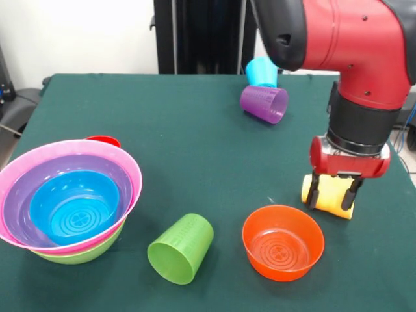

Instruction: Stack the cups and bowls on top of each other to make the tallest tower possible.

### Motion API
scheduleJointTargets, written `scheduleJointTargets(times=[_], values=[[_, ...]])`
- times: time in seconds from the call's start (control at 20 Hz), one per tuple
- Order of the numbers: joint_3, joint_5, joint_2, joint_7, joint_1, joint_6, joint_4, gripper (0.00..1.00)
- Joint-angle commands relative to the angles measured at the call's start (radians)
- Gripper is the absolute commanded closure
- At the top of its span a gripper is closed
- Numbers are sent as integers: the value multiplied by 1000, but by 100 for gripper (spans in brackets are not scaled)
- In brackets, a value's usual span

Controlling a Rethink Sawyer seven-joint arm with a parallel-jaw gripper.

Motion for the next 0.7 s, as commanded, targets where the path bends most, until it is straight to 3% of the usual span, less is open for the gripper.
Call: scheduleJointTargets(times=[0.05,0.35,0.7], values=[[4,50,-3,256,64,-27,46,0],[-10,66,2,258,75,-11,32,0],[-5,70,-12,264,78,-49,84,0]])
